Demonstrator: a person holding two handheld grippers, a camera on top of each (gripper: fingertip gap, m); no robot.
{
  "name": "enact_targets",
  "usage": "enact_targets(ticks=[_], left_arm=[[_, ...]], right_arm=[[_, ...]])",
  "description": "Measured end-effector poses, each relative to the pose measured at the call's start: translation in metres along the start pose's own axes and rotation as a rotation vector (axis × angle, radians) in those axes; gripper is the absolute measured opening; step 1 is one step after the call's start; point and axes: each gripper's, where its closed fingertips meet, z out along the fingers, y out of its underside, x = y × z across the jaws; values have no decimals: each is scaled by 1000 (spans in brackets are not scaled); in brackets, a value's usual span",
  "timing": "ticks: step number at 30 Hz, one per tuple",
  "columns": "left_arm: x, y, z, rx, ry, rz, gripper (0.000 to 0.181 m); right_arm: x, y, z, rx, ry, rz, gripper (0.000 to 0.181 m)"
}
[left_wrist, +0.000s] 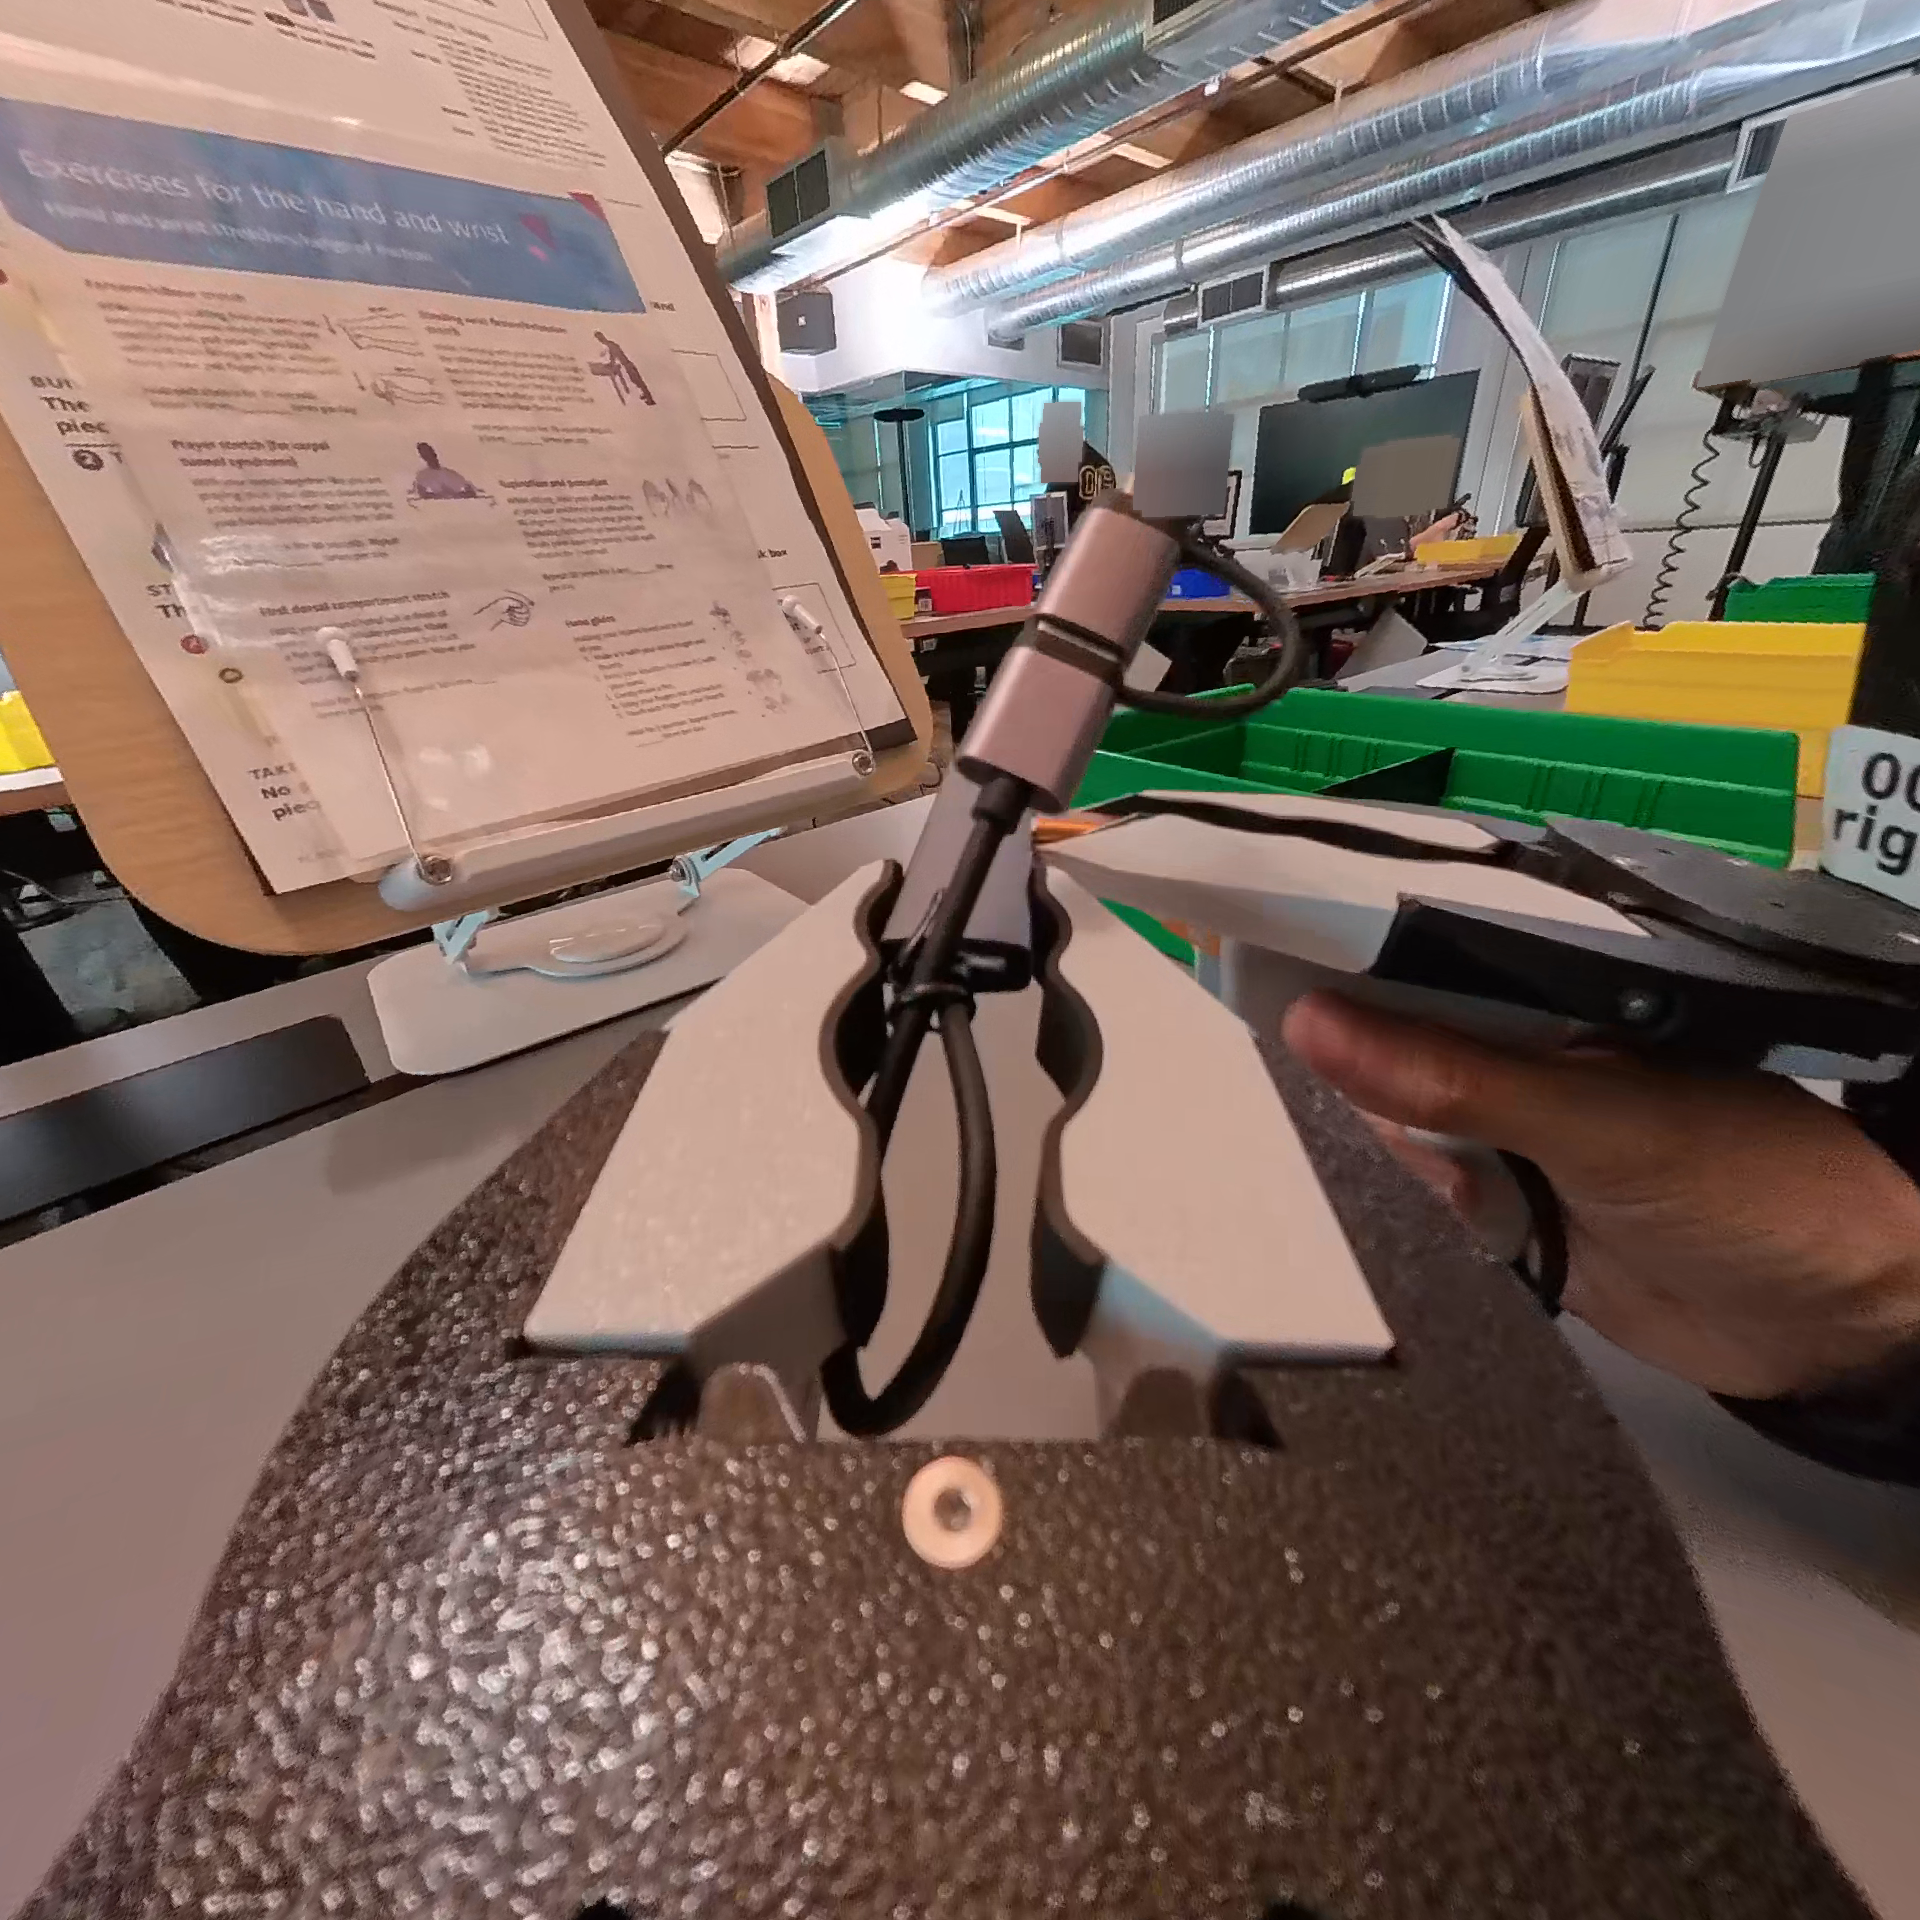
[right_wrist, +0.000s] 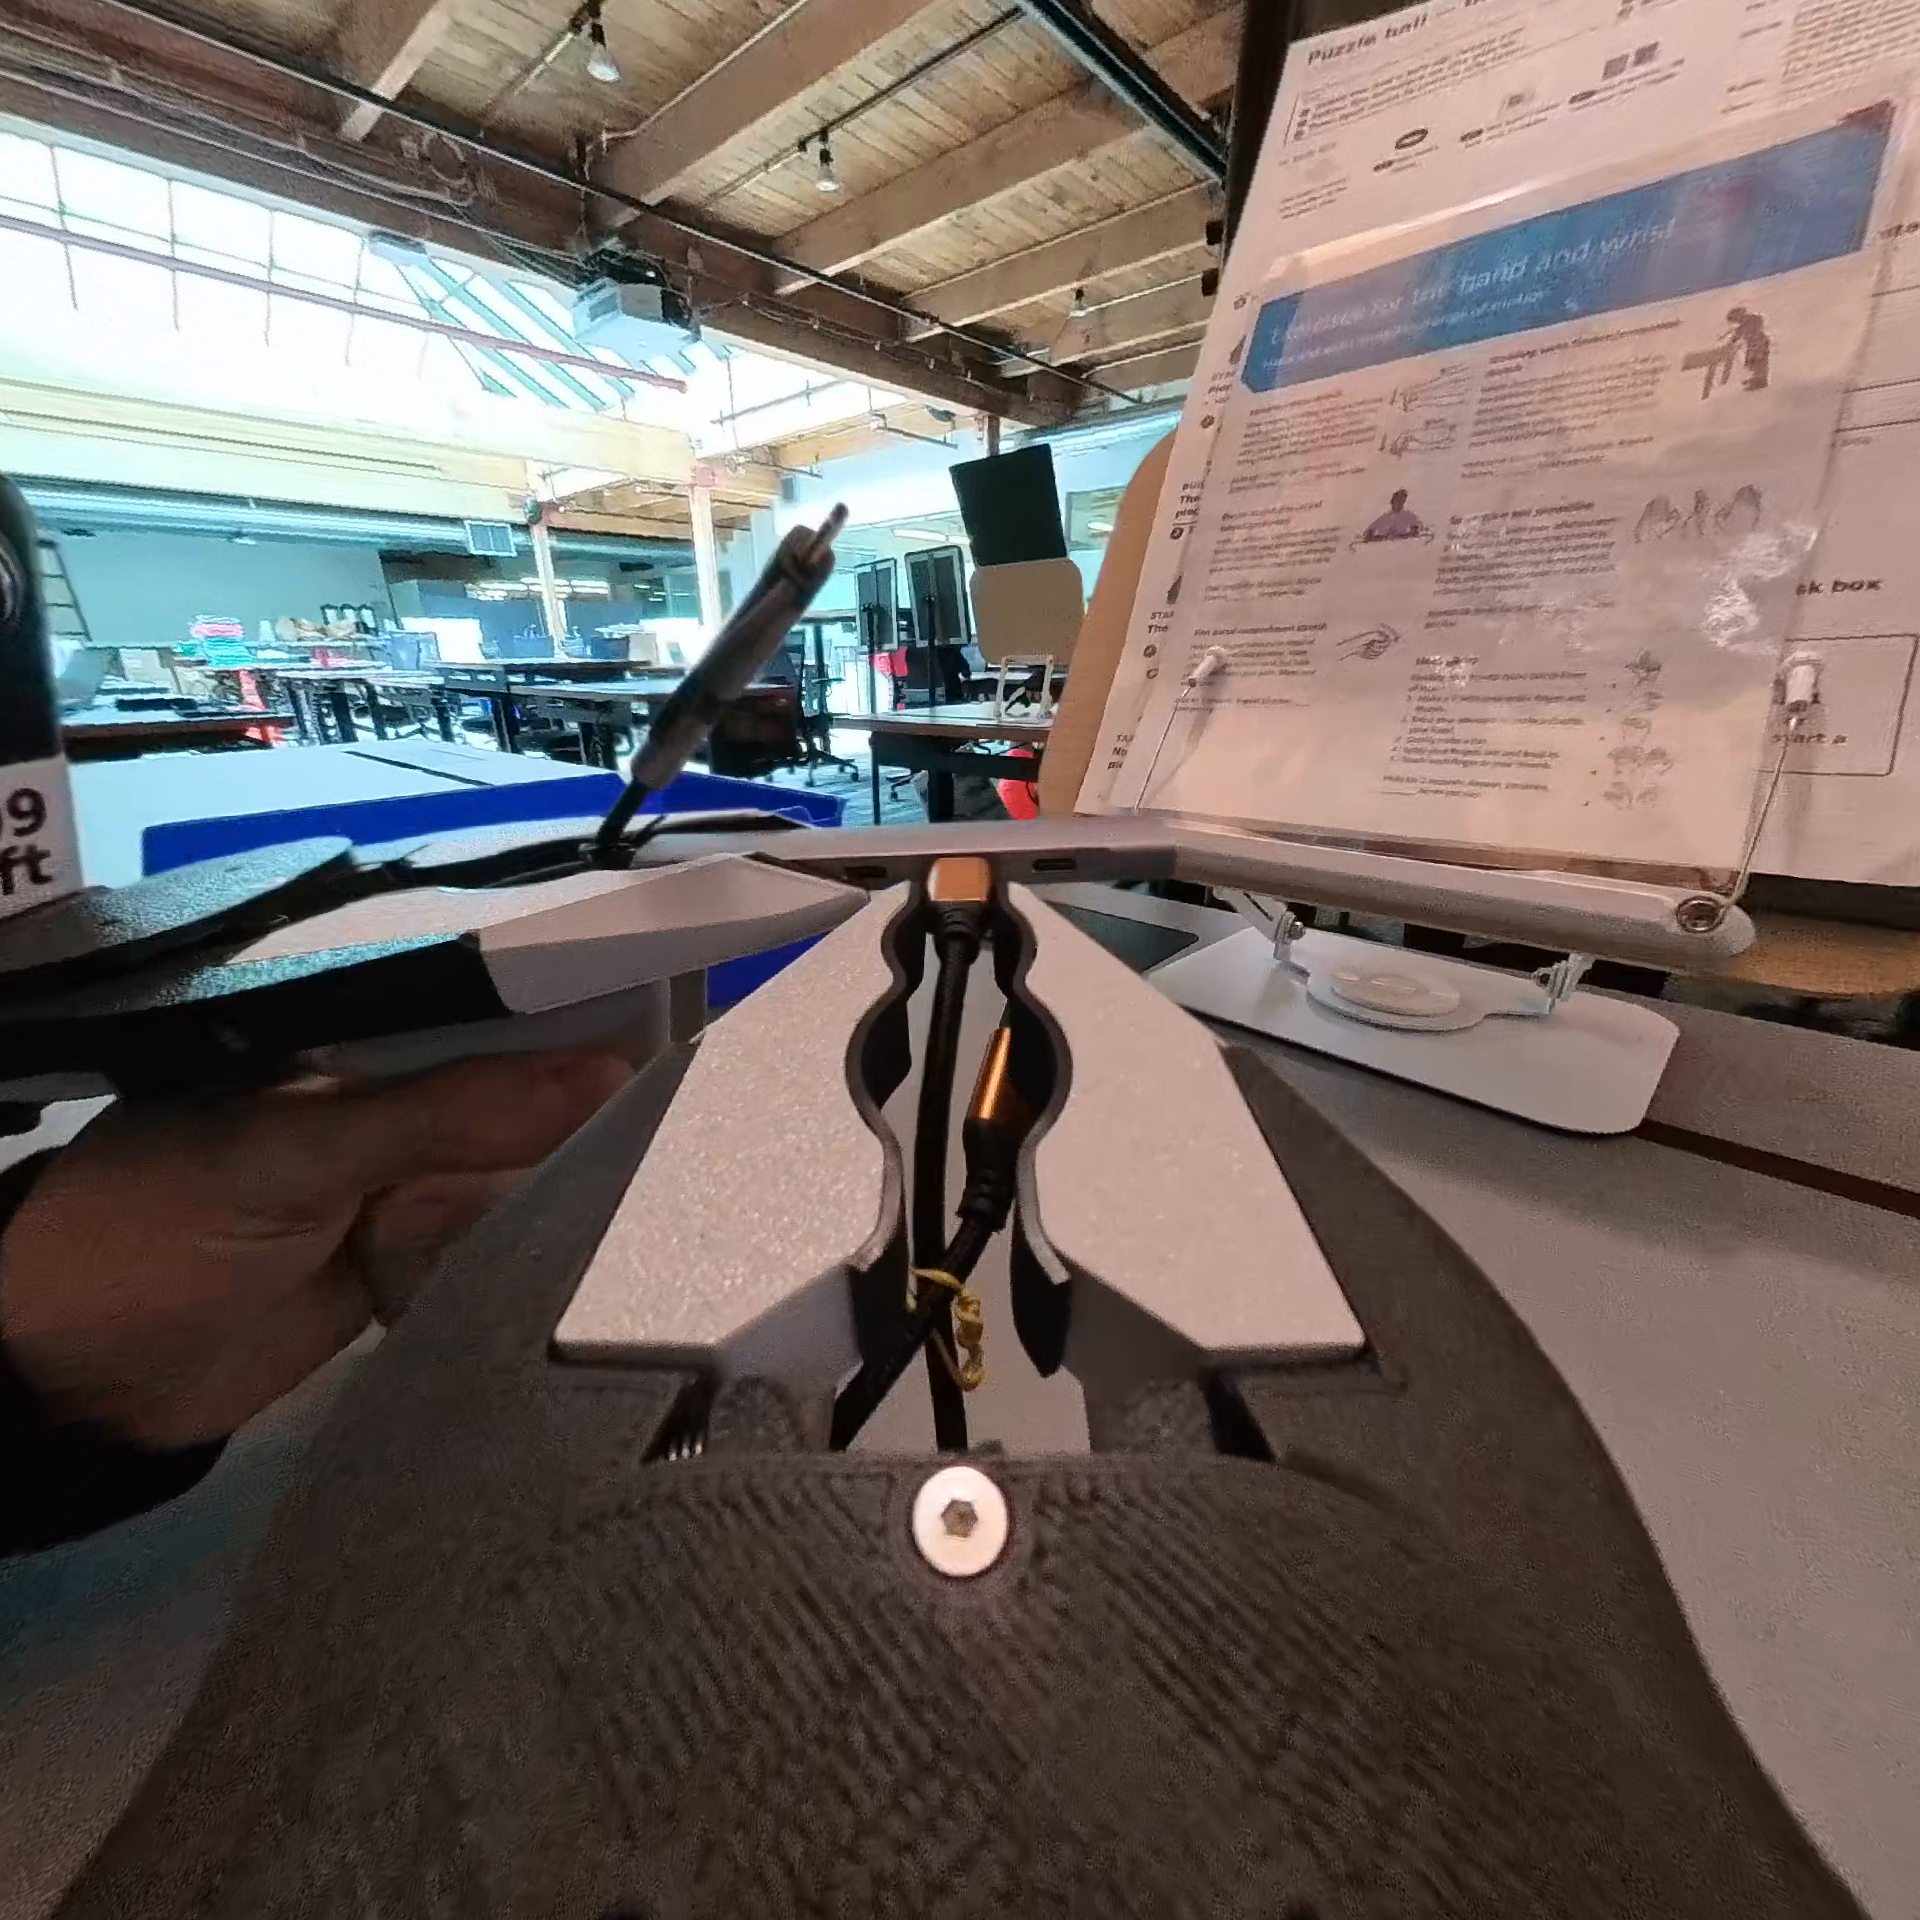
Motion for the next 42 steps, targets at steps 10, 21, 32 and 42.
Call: enact_targets(ticks=[10, 21, 32, 42], left_arm=[[-8, 10, 1, -61, -25, 3, 23], [-1, -7, -3, -31, -25, 93, 22], [-113, -47, -63, 117, -390, -91, 22], [-34, -2, -12, -84, -224, 343, 22]], right_arm=[[3, 9, 0, -102, 8, -3, 11], [0, 3, -6, -203, -15, 47, 12], [36, -17, -29, -179, 105, -15, 11], [61, -163, -100, 68, 427, -848, 11]])
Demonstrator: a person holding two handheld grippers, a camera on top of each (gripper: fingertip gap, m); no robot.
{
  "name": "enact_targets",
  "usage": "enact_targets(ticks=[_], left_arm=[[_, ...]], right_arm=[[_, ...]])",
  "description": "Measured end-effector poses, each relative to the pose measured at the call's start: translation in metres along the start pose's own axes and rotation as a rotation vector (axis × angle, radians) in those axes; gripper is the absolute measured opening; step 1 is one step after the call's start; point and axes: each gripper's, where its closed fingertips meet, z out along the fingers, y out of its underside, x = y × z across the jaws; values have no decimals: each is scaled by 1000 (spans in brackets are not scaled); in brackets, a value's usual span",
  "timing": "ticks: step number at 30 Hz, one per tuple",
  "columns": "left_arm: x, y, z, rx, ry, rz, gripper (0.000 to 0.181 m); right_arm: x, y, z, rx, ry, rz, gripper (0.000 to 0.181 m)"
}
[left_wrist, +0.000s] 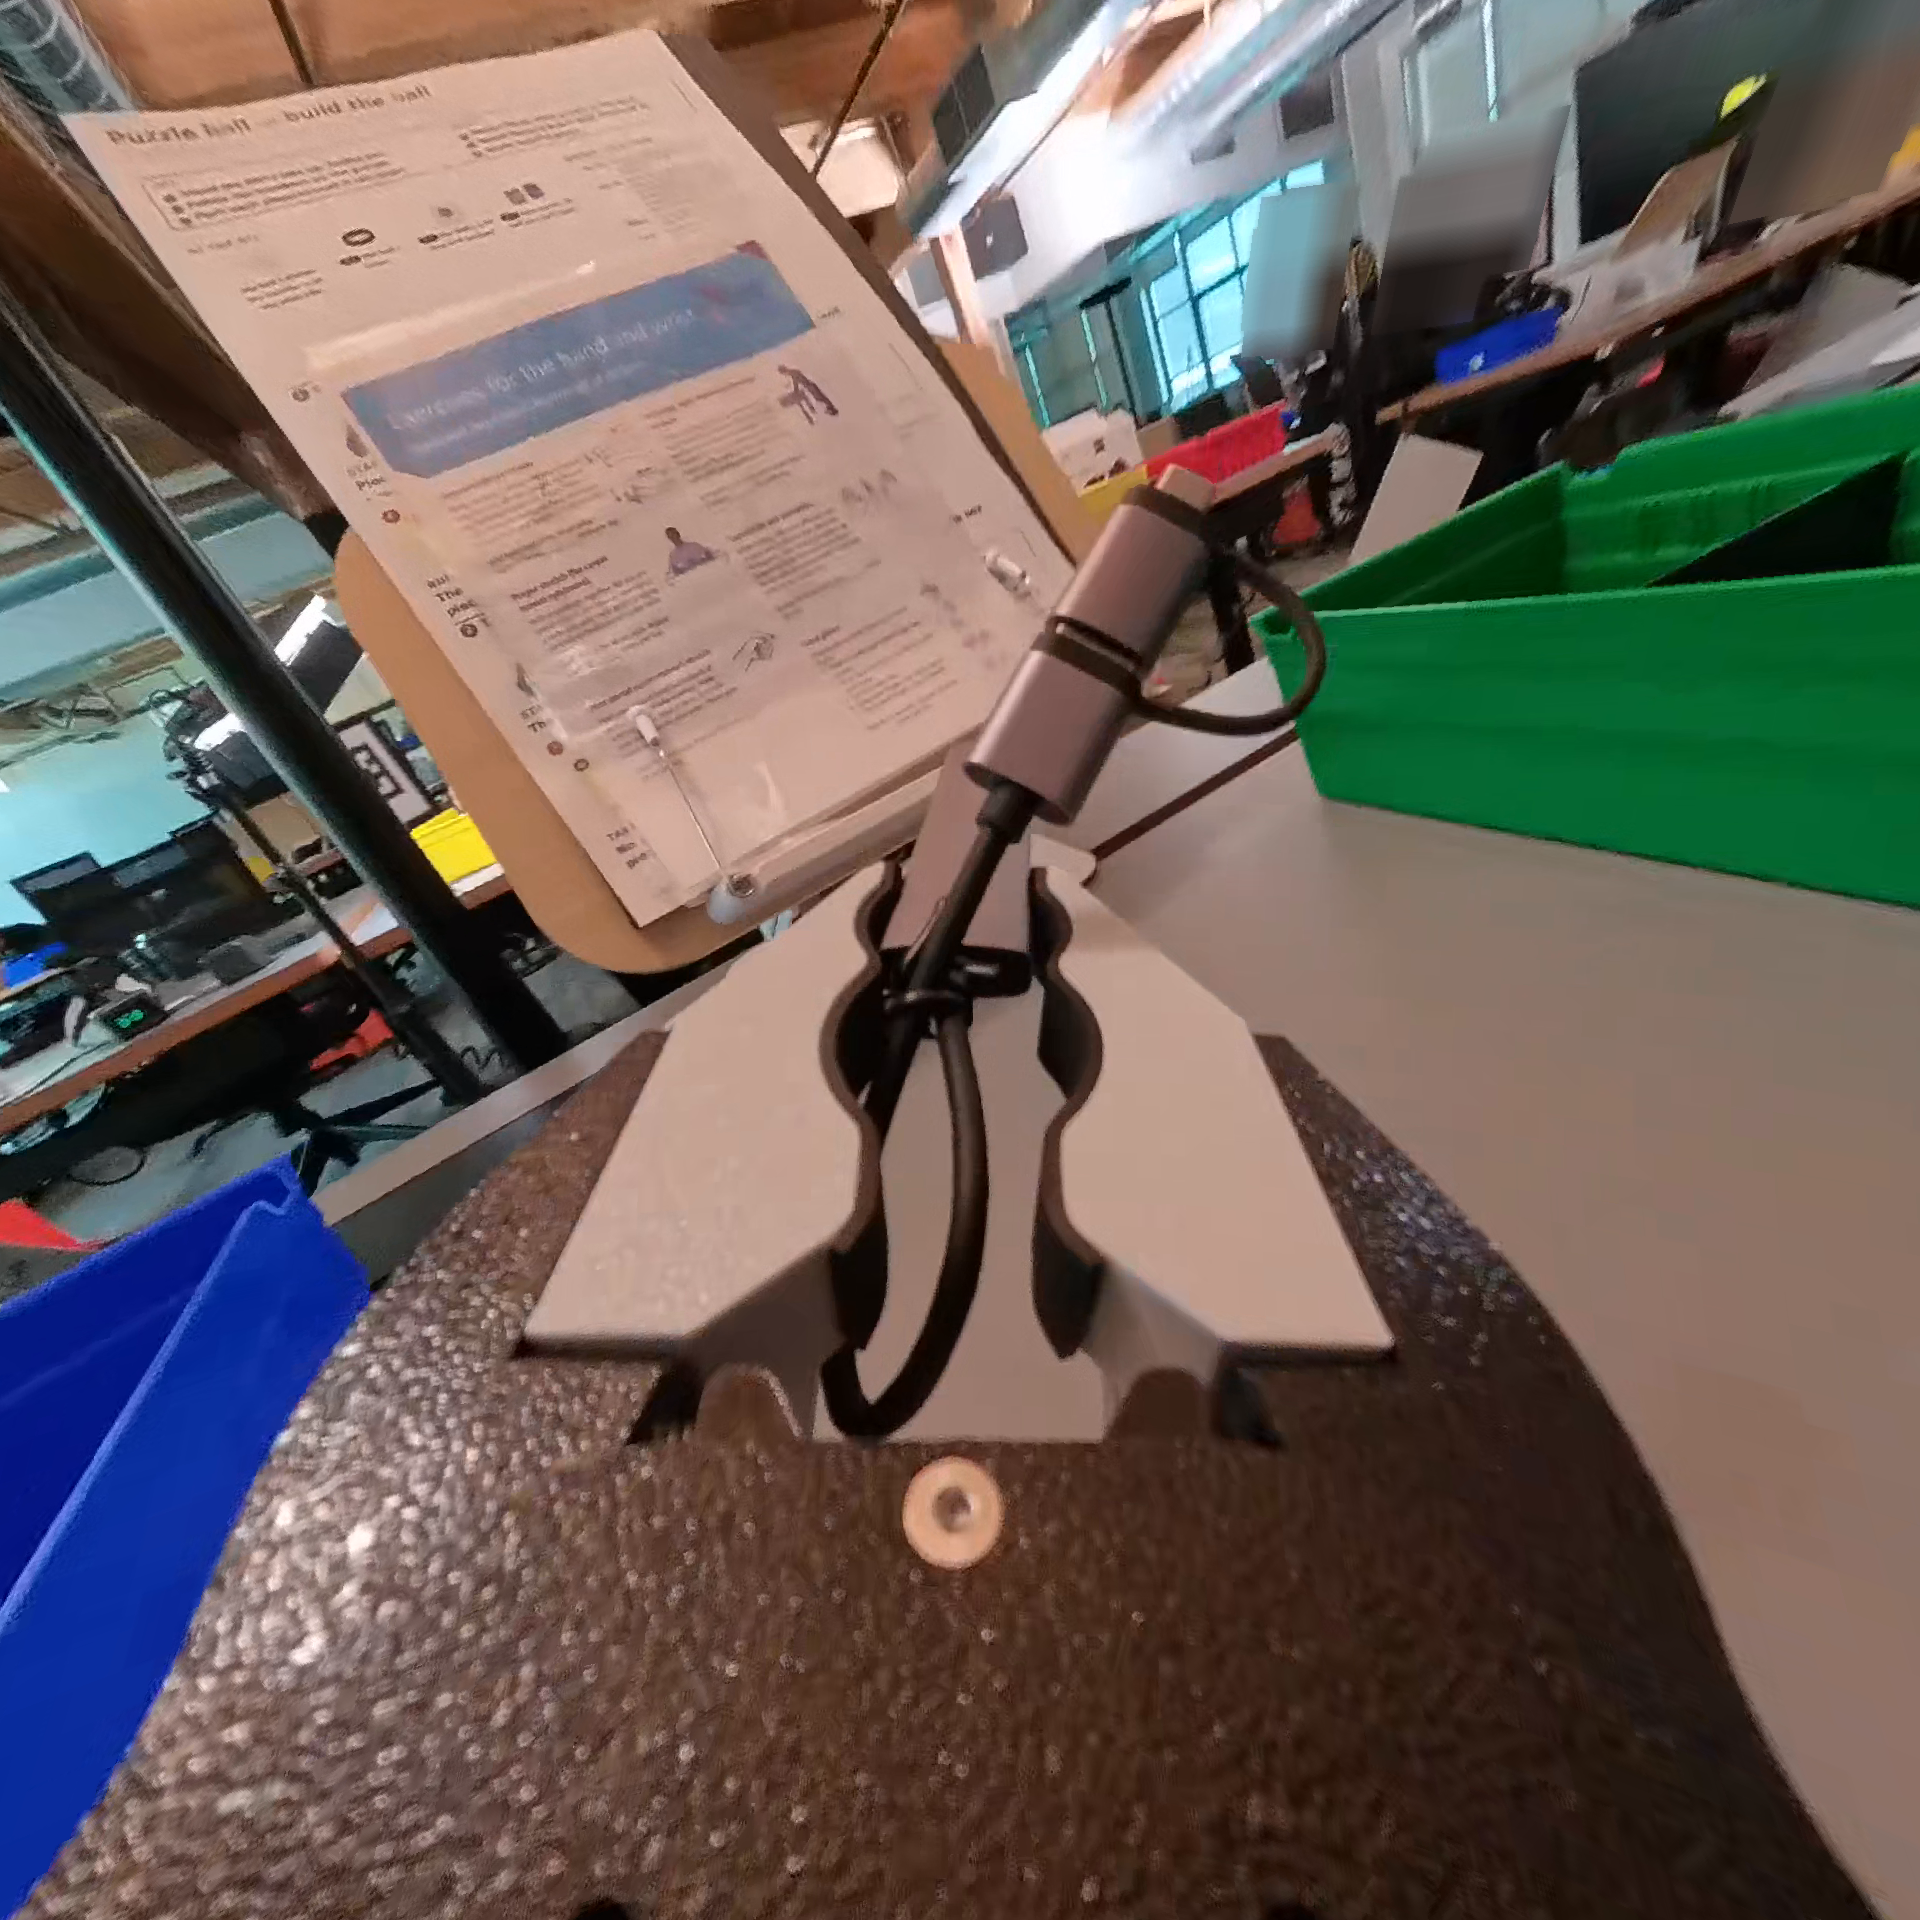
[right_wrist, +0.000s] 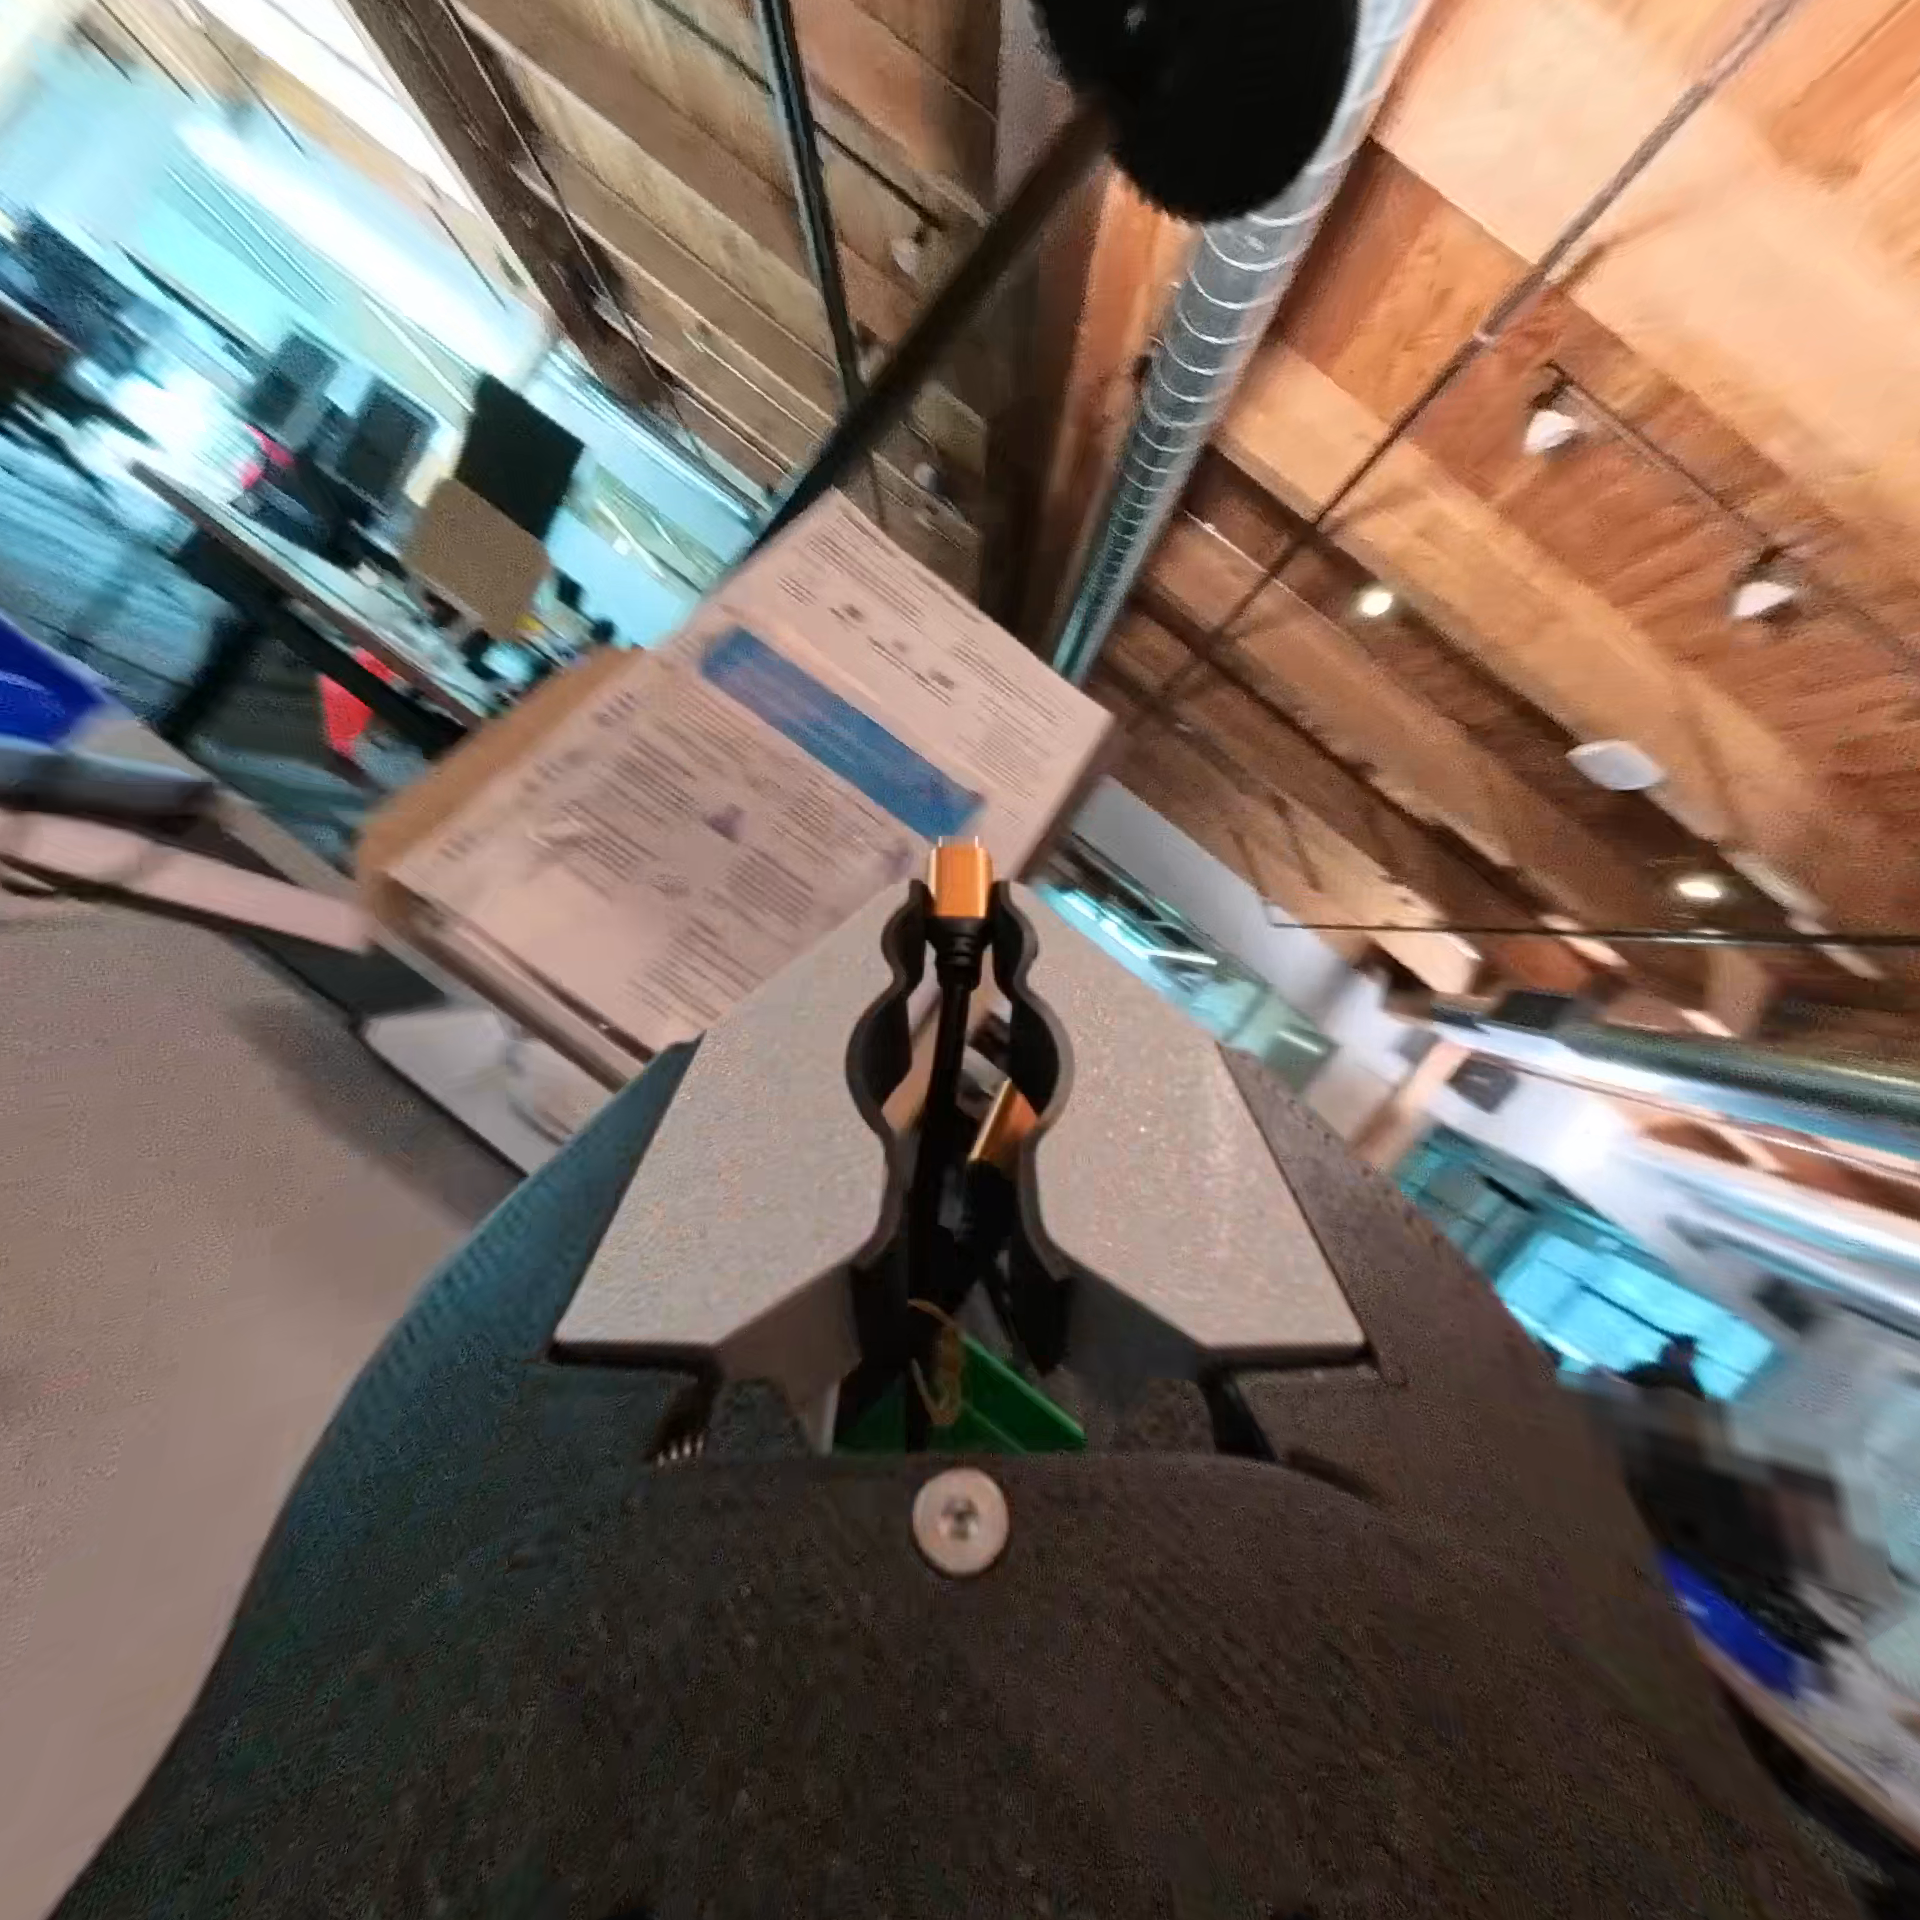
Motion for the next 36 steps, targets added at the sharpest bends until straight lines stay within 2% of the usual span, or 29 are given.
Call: enact_targets(ticks=[2, 3, 5, 6, 8, 9, 10, 13, 15, 17, 19, 20, 21, 22, 23, 24, 25, 30, 33, 36], left_arm=[[2, 3, 1, -12, 9, -17, 22], [4, 3, 2, -14, 18, -22, 22], [6, 6, 3, -30, 24, -15, 22], [8, 7, 4, -33, 31, -19, 22], [9, 9, 4, -41, 36, -19, 22], [8, 10, 5, -45, 34, -22, 22], [8, 10, 5, -45, 36, -30, 22], [9, 12, 5, -53, 42, -47, 22], [13, 12, 6, -50, 71, -62, 22], [22, 9, 6, -29, 136, -95, 22], [37, 4, 5, 18, 254, -140, 22], [49, -1, 1, 58, 357, -193, 22], [60, -8, -4, 103, 460, -258, 22], [71, -17, -11, 150, 573, -317, 22], [78, -24, -18, 183, 660, -371, 22], [81, -30, -22, 210, 703, -403, 22], [84, -36, -28, 241, 754, -421, 22], [104, -53, -55, 332, 1000, -470, 22], [111, -55, -64, 339, 1086, -494, 22], [115, -53, -65, 332, 1099, -479, 22]], right_arm=[[30, 37, -1, -83, 15, -120, 10], [28, 64, 1, -138, -70, -177, 11], [7, 126, -1, -267, -287, -328, 11], [-2, 149, -4, -281, -347, -392, 11], [-21, 175, -17, -301, -475, -424, 11], [-29, 179, -23, -296, -537, -399, 18], [-30, 175, -25, -270, -546, -357, 27], [-24, 153, -27, -202, -541, -123, 39], [-10, 138, -22, -176, -459, 57, 44], [-8, 94, -20, -32, -472, 345, 50], [-14, 45, -19, 114, -567, 667, 56], [-27, 29, -21, 133, -659, 759, 54], [-48, 21, -23, 86, -767, 807, 58], [-72, 17, -28, 16, -901, 826, 70], [-93, 15, -37, -34, -1005, 802, 71], [-105, 15, -40, -54, -1038, 765, 68], [-113, 15, -41, -61, -1044, 737, 71], [-136, 9, -46, -62, -1090, 689, 56], [-148, 8, -49, -63, -1118, 672, 53], [-158, 5, -55, -58, -1158, 668, 47]])
